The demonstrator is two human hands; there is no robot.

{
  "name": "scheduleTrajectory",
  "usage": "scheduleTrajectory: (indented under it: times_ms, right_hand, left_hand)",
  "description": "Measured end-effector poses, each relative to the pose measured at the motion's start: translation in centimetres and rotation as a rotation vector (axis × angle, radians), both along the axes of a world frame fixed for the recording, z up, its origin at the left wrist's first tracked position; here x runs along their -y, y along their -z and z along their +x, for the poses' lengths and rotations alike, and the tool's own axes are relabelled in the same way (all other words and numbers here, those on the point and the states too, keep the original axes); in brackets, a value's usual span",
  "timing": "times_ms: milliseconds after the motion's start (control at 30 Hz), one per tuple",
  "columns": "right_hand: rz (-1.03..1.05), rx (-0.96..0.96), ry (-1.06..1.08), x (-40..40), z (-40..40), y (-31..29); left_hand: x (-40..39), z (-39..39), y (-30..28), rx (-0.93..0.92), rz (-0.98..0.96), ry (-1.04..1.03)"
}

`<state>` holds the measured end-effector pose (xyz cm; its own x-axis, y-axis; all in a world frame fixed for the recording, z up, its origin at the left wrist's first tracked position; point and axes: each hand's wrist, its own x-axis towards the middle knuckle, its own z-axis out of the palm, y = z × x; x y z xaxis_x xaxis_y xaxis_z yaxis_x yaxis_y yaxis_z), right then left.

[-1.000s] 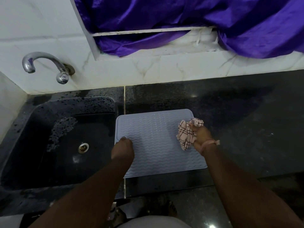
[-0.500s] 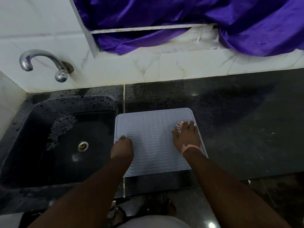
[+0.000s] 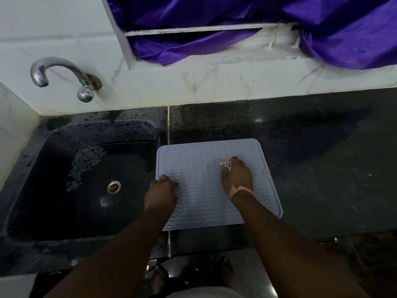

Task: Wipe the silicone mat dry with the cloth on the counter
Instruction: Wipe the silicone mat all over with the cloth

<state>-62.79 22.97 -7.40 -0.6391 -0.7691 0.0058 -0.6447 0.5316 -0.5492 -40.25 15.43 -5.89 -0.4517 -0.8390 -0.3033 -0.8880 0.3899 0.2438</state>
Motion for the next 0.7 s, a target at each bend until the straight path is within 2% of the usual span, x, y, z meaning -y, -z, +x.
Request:
scheduleTrajectory:
  times_ms: [200, 267, 333, 400, 467, 567, 700]
  right_hand:
    - [0.063, 0.035, -0.13, 2.5, 2.7, -0.7]
    - [-0.002, 0.157, -0.15, 2.4, 2.9, -0.5]
    - [-0.102, 0.361, -0.15, 1.9, 2.9, -0.5]
    - [-0.201, 0.54, -0.08, 1.6, 2.6, -0.6]
    - [-0.317, 0.608, 0.061, 1.2, 1.5, -0.7]
    - [-0.4, 0.488, 0.326, 0.4, -1.3, -1.1]
    - [-0.397, 0.255, 0.474, -0.9, -5.2, -1.2]
  left_hand:
    - [0.0, 0.0, 0.0, 0.008, -0.022, 0.005]
    - [0.1, -0.1, 0.0, 0.018, -0.021, 0.008]
    - [0.2, -0.1, 0.1, 0.007, -0.022, 0.008]
    - [0.2, -0.1, 0.1, 0.002, -0.023, 0.002]
    - [0.2, -0.1, 0.1, 0.01, -0.012, 0.003]
    - [0.4, -0.1, -0.1, 0.022, 0.016, 0.006]
    - [0.6, -0.1, -0.1, 0.018, 0.032, 0.003]
